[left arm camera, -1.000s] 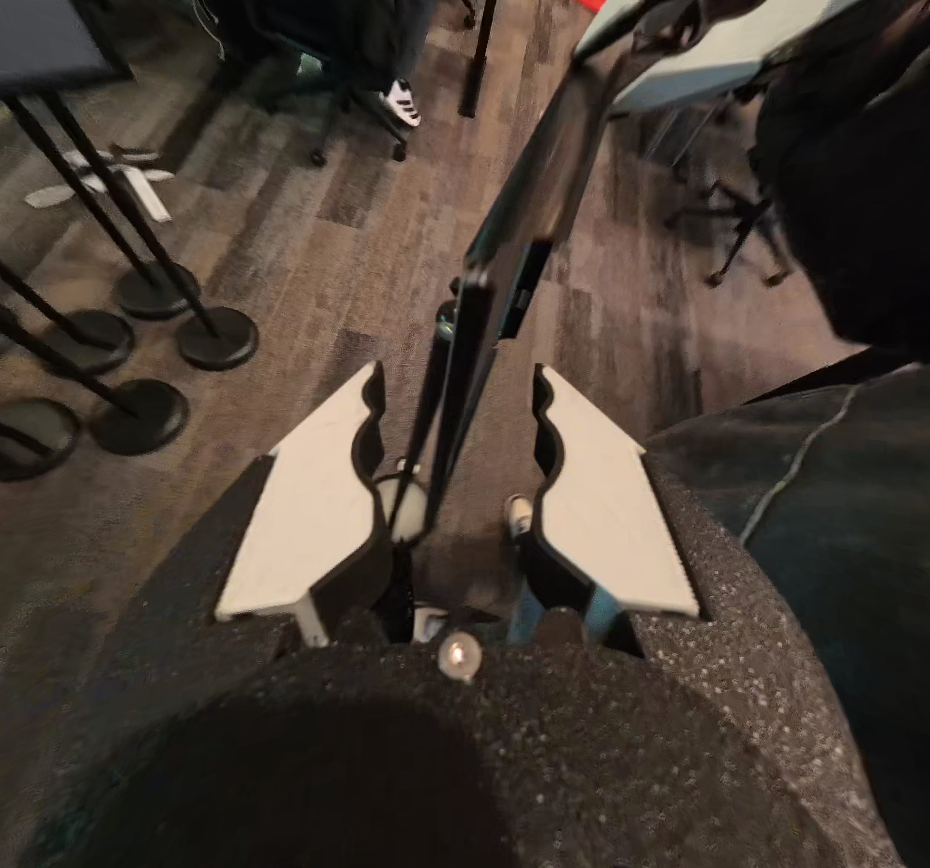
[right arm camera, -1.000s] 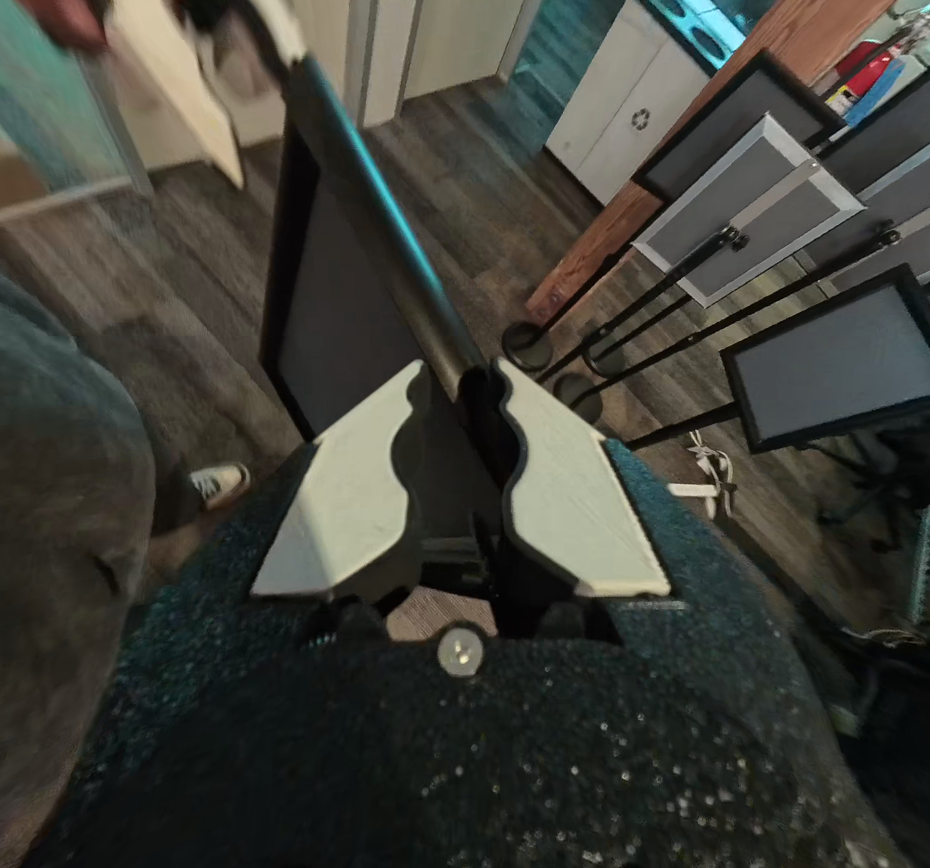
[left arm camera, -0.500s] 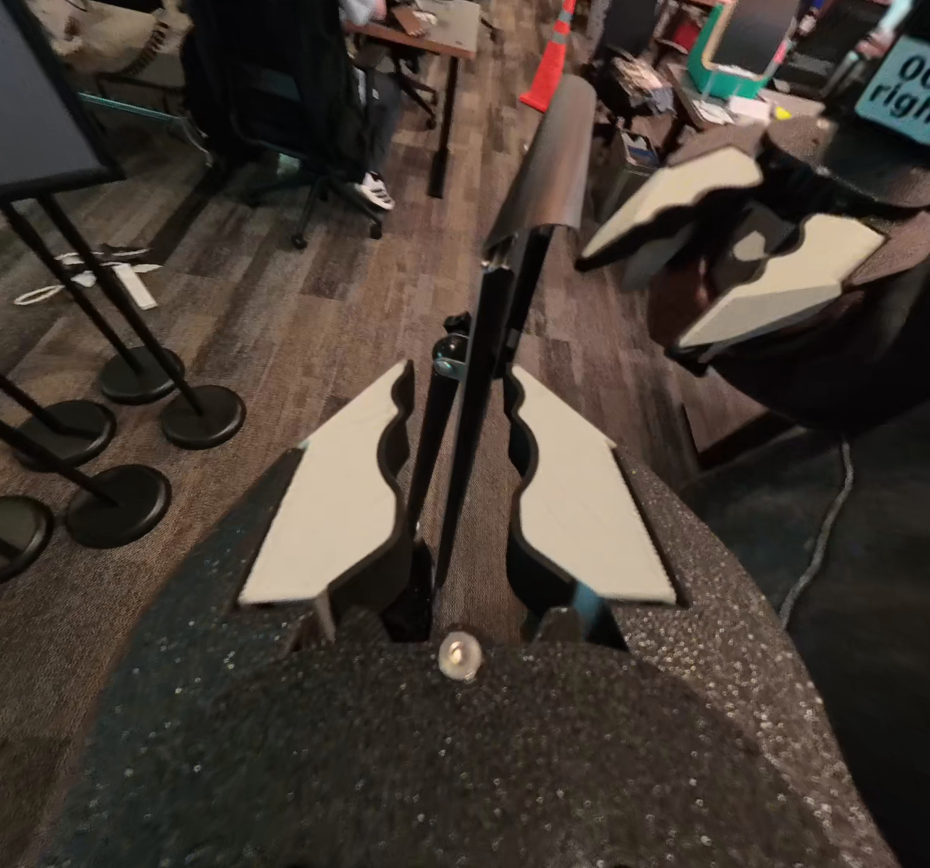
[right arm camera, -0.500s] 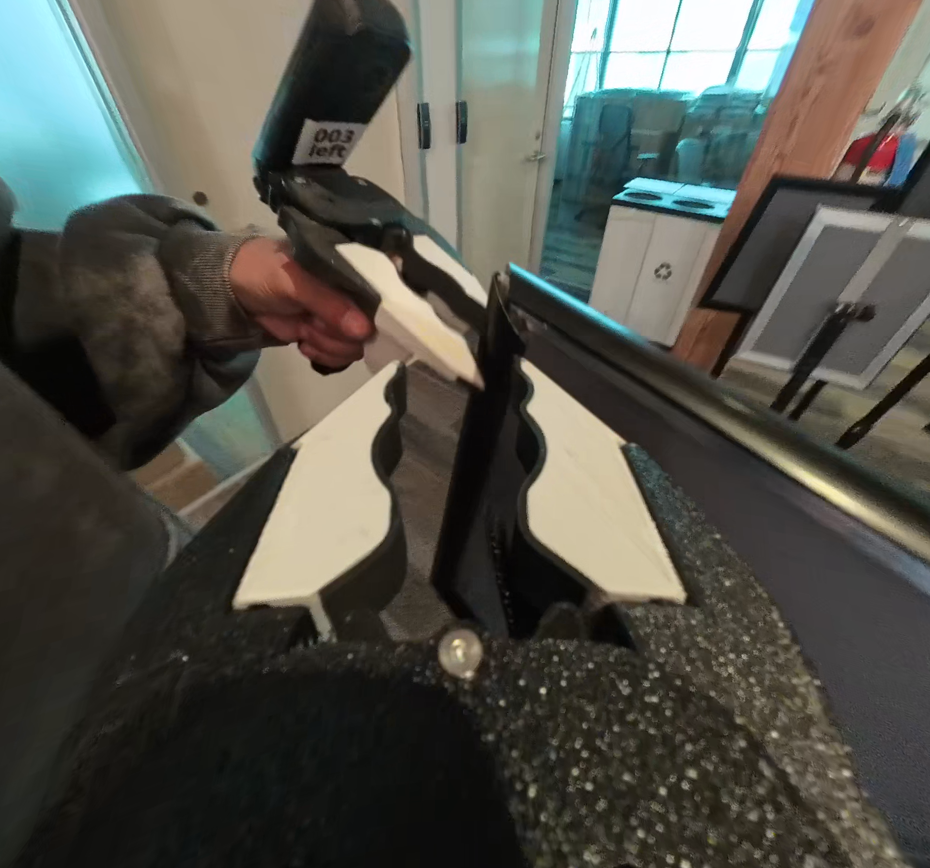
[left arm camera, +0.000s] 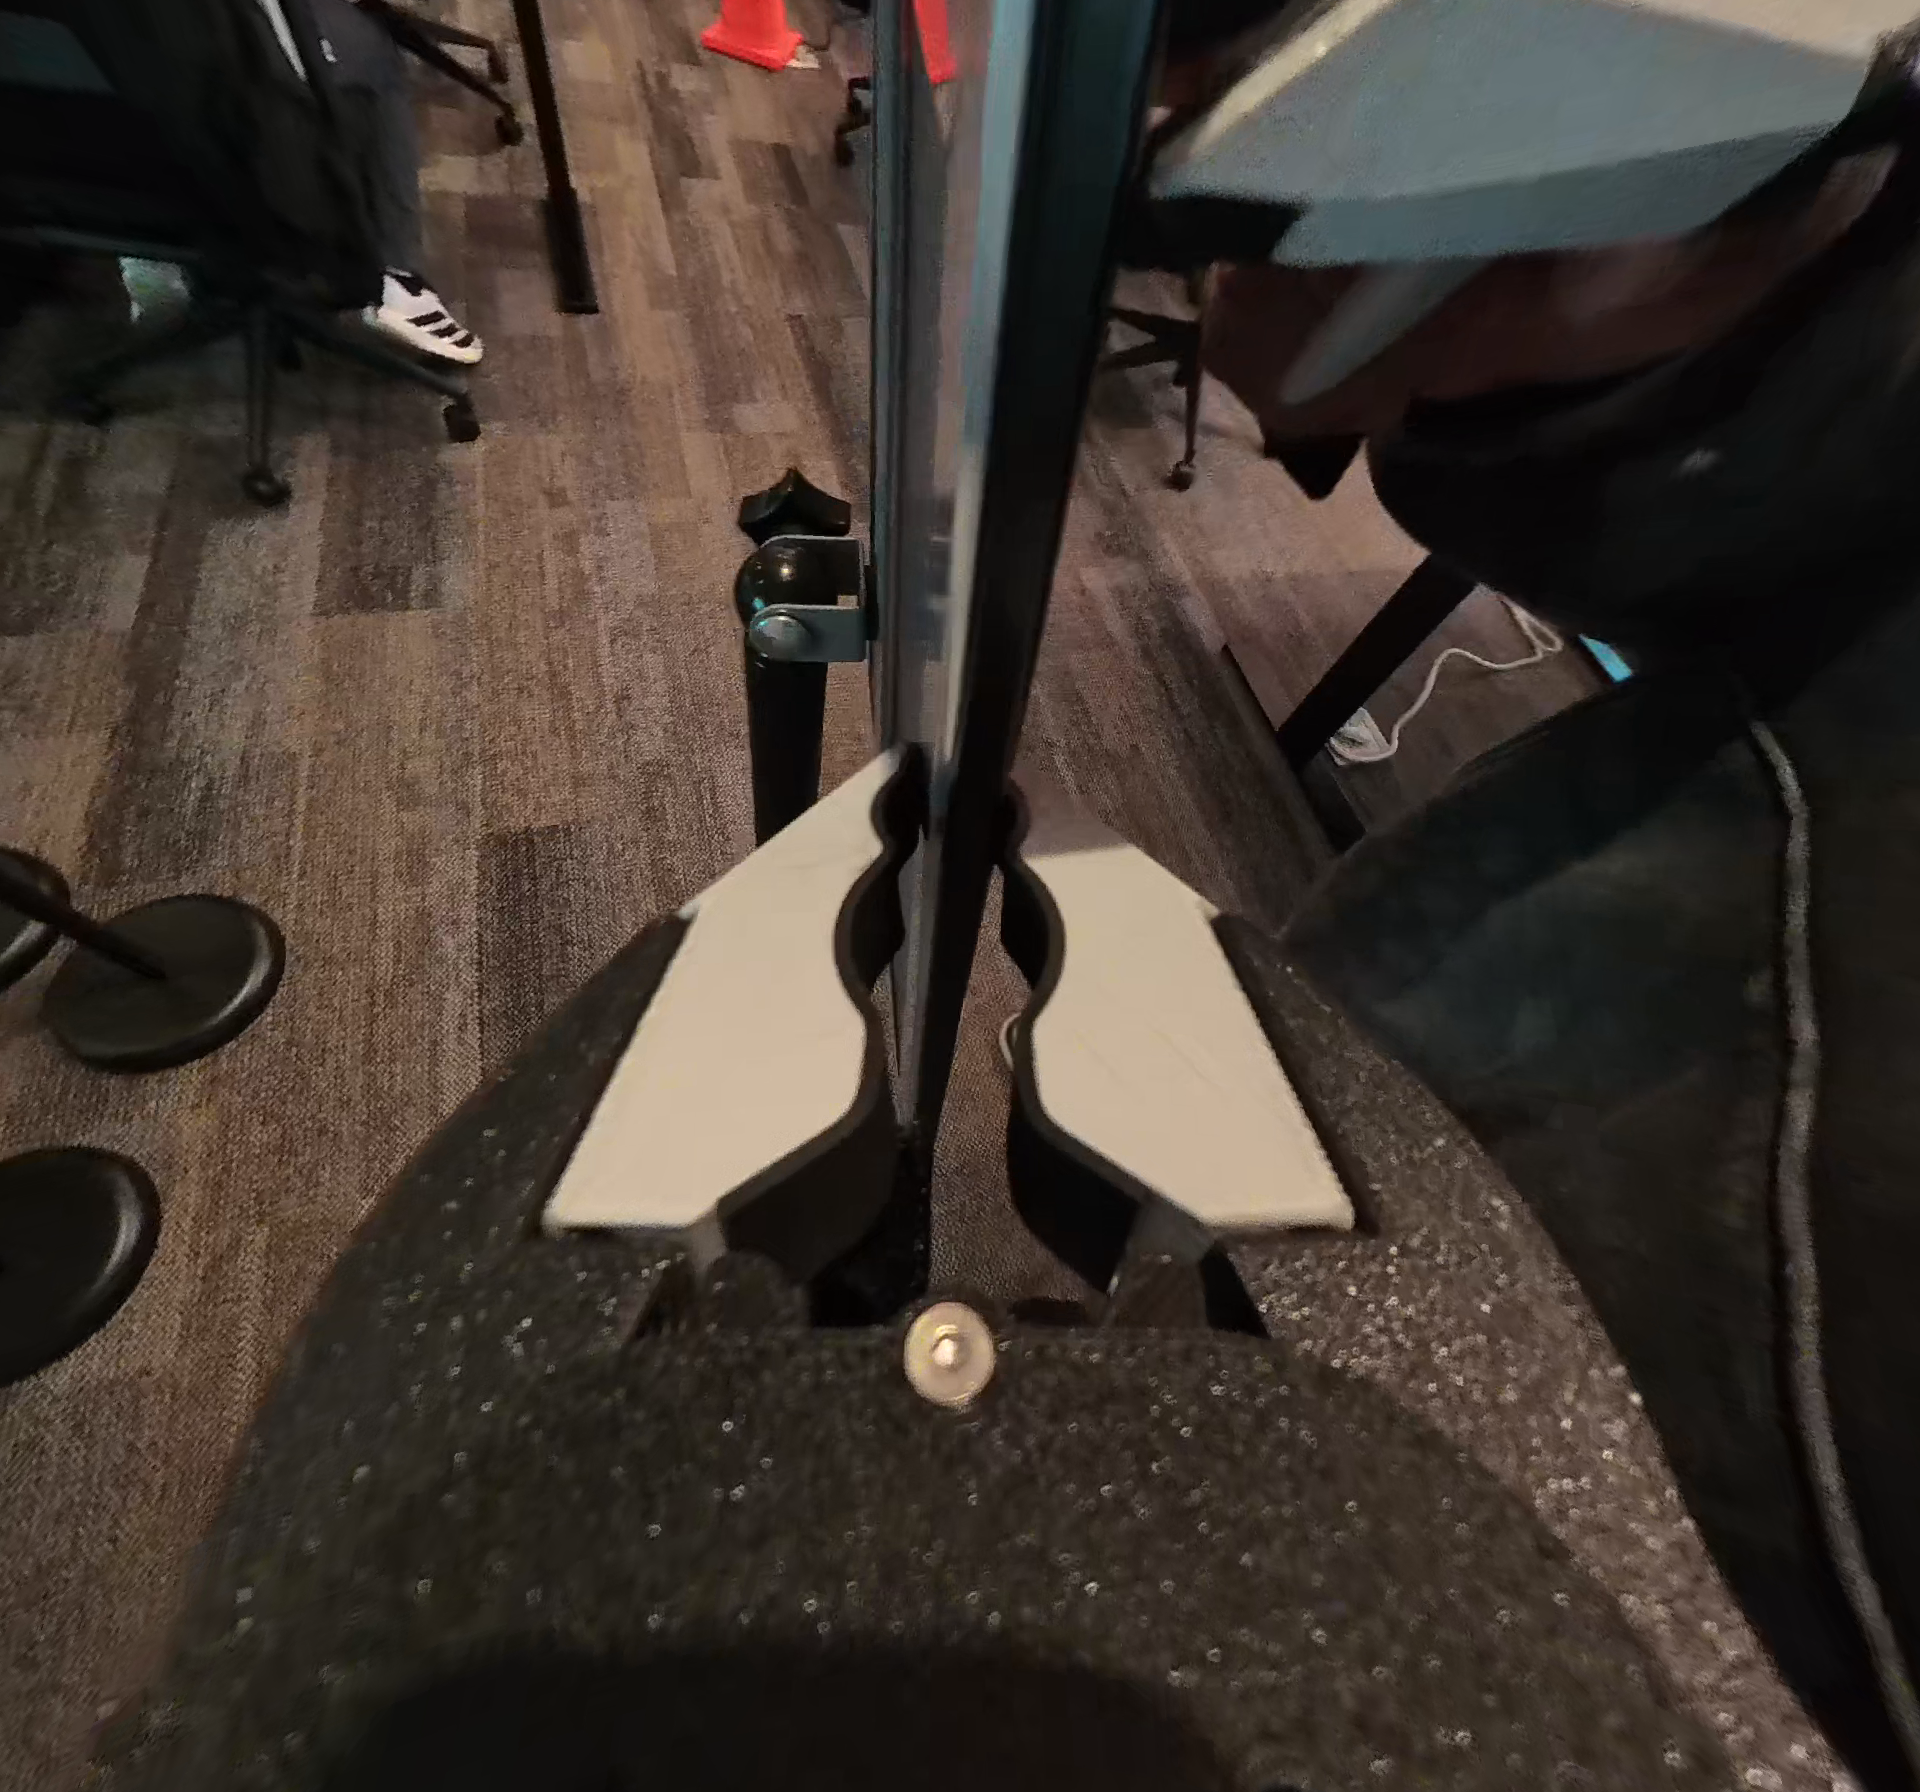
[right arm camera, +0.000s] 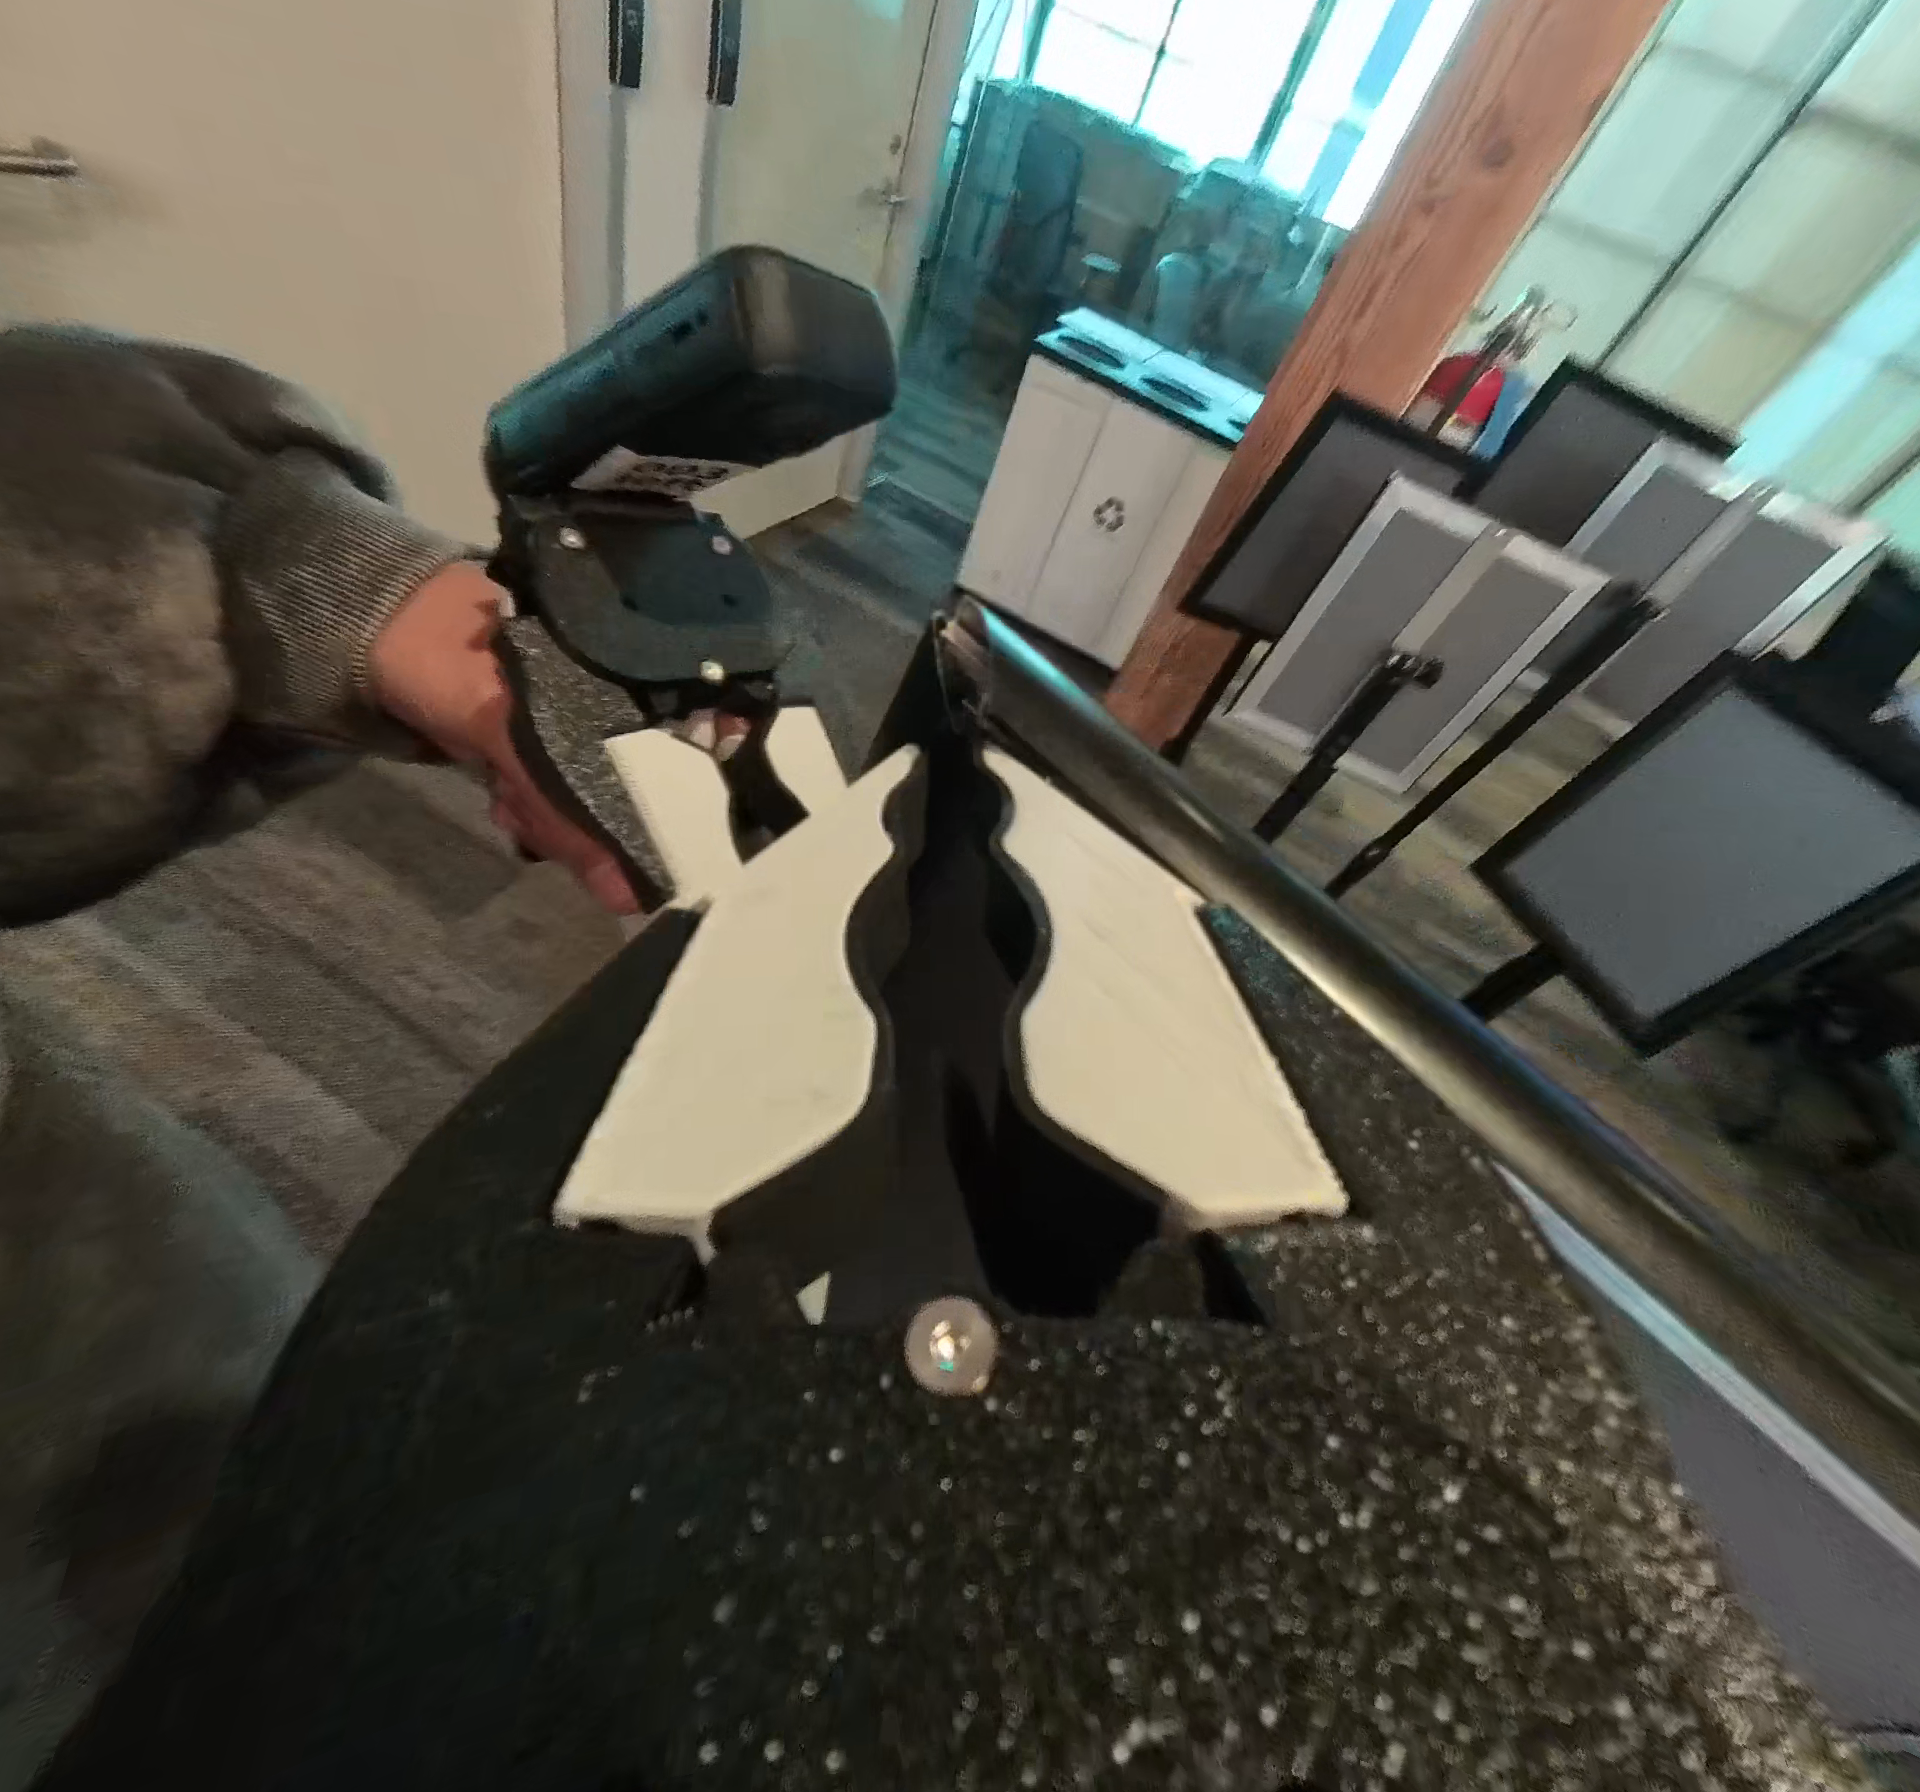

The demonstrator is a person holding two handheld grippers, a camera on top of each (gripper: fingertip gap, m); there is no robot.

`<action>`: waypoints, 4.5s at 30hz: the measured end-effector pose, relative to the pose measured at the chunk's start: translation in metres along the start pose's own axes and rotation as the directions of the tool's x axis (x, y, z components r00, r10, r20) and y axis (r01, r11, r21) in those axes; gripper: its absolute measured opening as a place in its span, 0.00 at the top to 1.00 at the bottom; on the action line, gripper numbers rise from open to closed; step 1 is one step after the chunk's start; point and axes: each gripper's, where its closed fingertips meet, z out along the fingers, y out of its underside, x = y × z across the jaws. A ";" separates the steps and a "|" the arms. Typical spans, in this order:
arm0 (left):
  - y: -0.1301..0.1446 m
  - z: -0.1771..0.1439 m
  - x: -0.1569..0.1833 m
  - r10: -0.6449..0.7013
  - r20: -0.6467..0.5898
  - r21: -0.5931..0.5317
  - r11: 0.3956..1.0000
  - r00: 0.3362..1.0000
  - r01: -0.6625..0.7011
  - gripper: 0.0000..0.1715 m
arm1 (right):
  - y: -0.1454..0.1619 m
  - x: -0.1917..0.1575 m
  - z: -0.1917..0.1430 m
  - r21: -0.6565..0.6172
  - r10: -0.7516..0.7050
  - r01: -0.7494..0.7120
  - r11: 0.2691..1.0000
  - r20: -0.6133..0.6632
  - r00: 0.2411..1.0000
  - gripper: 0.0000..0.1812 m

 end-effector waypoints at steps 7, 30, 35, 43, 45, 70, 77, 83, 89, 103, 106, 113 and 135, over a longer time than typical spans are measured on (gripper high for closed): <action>0.004 -0.001 0.010 0.060 -0.156 0.000 0.998 0.986 -0.061 0.91 | -0.002 -0.010 -0.008 -0.070 0.251 -0.243 0.967 0.146 0.957 1.00; -0.092 -0.067 -0.001 -0.324 0.652 0.419 0.907 0.686 0.031 0.79 | 0.042 0.071 -0.084 -0.005 0.313 -0.325 0.946 -0.255 0.915 0.91; -0.096 -0.065 -0.007 -0.500 0.691 0.539 0.838 0.522 0.088 0.83 | 0.058 0.040 -0.072 -0.097 0.284 -0.287 0.953 -0.041 0.958 0.91; -0.091 -0.068 -0.004 -0.646 0.742 0.643 0.761 0.179 0.083 0.86 | 0.060 0.063 -0.109 -0.047 0.222 -0.220 0.974 0.040 0.974 0.91; -0.091 -0.068 -0.004 -0.678 0.725 0.671 0.735 0.120 0.099 0.87 | 0.061 0.097 -0.120 -0.036 0.189 -0.194 0.980 -0.102 0.977 0.84; -0.092 -0.063 -0.002 -0.557 0.689 0.414 0.828 0.463 0.379 0.92 | 0.024 -0.027 -0.067 0.053 0.173 -0.210 0.976 0.392 0.904 0.68; -0.088 -0.069 0.000 -0.555 0.688 0.411 0.829 0.468 0.379 0.92 | 0.024 -0.028 0.002 0.162 0.226 -0.261 0.952 0.208 0.952 0.73; -0.087 -0.069 0.003 -0.547 0.688 0.406 0.835 0.477 0.372 0.92 | 0.015 -0.030 -0.001 0.201 0.295 -0.343 0.918 0.233 0.927 0.69; -0.084 -0.073 0.004 -0.546 0.682 0.401 0.835 0.486 0.376 0.92 | 0.012 -0.027 -0.003 0.141 0.425 -0.527 0.838 0.437 0.793 0.78; -0.083 -0.073 0.006 -0.521 0.655 0.335 0.849 0.548 0.407 0.92 | 0.018 -0.016 0.004 0.187 0.293 -0.444 0.876 0.526 0.799 1.00; -0.082 -0.074 0.006 -0.521 0.652 0.328 0.849 0.551 0.415 0.92 | 0.017 -0.018 0.004 0.196 0.269 -0.437 0.878 0.553 0.789 1.00; -0.083 -0.071 0.009 -0.504 0.627 0.279 0.857 0.594 0.432 0.92 | 0.017 -0.020 -0.003 0.203 0.265 -0.453 0.868 0.582 0.769 1.00; -0.086 -0.057 0.015 -0.474 0.574 0.252 0.878 0.668 0.406 0.93 | 0.073 -0.073 -0.047 0.100 0.244 -0.306 0.947 0.396 0.885 0.92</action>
